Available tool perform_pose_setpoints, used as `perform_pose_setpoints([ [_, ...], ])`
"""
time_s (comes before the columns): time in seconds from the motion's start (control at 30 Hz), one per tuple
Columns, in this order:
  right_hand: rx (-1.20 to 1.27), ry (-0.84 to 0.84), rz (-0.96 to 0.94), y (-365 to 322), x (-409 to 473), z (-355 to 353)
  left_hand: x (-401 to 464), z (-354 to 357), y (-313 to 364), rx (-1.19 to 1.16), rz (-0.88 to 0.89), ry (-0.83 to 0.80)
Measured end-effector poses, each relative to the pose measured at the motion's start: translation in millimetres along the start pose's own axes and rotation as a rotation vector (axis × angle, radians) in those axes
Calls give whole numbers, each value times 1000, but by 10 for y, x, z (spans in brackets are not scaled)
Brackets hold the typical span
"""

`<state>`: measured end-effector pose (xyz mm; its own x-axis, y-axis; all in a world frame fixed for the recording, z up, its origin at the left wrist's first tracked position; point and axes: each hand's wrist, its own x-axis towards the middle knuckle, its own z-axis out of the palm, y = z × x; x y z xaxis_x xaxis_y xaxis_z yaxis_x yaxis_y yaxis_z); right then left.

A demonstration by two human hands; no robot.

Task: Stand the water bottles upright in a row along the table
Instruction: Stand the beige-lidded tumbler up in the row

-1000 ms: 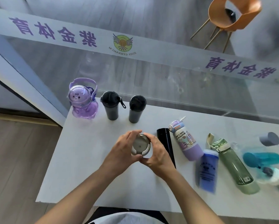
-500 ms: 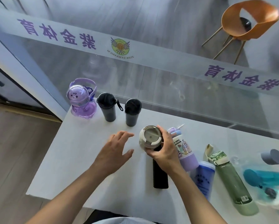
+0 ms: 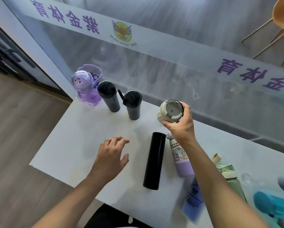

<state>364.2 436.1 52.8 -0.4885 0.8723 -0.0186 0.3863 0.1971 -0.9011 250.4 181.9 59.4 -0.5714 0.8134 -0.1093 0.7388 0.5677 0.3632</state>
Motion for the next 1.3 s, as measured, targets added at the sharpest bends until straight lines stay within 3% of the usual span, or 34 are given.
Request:
perform_pose_setpoints([
  [0.67,-107,-78,57,289,34,393,4,67,-251,-12,20,-42],
  [1.13,-103,-15,73,220,-2,538,164,46,-309,-14,83,-82],
  [1.3,-192,-78,126,213,-39,424,282,81,-258,-12,123,-99],
])
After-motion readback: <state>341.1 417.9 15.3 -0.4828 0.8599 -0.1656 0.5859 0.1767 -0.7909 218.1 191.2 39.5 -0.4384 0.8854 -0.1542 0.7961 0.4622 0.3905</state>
